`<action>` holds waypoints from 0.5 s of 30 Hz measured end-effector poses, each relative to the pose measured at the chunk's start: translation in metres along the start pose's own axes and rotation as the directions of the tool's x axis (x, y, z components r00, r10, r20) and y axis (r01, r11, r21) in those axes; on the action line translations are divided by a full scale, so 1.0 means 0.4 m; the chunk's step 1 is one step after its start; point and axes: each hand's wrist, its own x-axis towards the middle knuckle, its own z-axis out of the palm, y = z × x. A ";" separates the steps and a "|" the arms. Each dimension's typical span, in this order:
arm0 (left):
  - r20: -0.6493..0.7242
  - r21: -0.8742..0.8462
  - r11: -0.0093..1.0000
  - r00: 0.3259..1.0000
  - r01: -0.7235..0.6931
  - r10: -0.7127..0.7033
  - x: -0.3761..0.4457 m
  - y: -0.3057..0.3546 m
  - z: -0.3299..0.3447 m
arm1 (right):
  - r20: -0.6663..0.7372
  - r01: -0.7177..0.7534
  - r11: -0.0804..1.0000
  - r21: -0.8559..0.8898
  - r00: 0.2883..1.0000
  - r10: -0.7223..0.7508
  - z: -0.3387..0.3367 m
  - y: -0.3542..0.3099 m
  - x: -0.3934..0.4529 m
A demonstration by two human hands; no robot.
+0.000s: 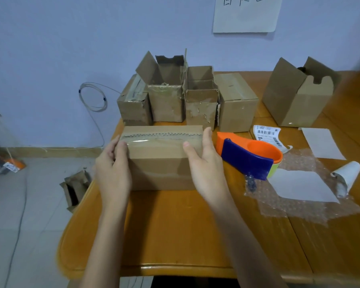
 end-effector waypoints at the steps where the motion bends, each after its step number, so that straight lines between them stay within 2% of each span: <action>1: 0.002 -0.036 0.999 1.000 0.025 -0.025 0.001 0.000 -0.002 | 0.003 -0.040 0.998 0.049 0.999 0.039 -0.004 0.001 0.003; 5: 0.127 -0.130 0.980 0.983 0.147 -0.131 0.024 0.011 -0.022 | 0.009 -0.109 0.992 0.071 0.994 0.108 -0.036 0.001 0.030; 7: 0.195 -0.020 0.989 0.971 0.145 -0.138 0.040 0.020 -0.040 | 0.012 -0.111 0.994 0.021 0.994 0.111 -0.041 -0.001 0.039; 9: 0.229 0.206 0.978 0.969 0.040 -0.088 0.046 0.028 -0.050 | 0.014 -0.070 0.994 -0.084 0.997 0.071 -0.034 0.003 0.038; 11: 0.177 0.396 0.910 0.983 -0.118 0.051 0.031 0.047 -0.048 | 0.019 -0.060 0.992 -0.109 0.998 0.062 -0.033 0.010 0.042; 12: 0.131 0.420 0.883 0.977 -0.209 0.169 0.014 0.061 -0.043 | 0.028 -0.060 0.994 -0.095 0.998 0.063 -0.036 0.014 0.043; 14: 0.083 0.302 0.855 0.905 -0.421 0.417 -0.031 0.098 -0.021 | -0.014 -0.052 0.999 -0.011 0.999 0.052 -0.052 0.020 0.038; 15: 0.095 0.194 0.843 0.865 -0.501 0.492 -0.058 0.115 -0.005 | -0.089 -0.028 0.998 0.054 0.995 0.033 -0.067 0.022 0.036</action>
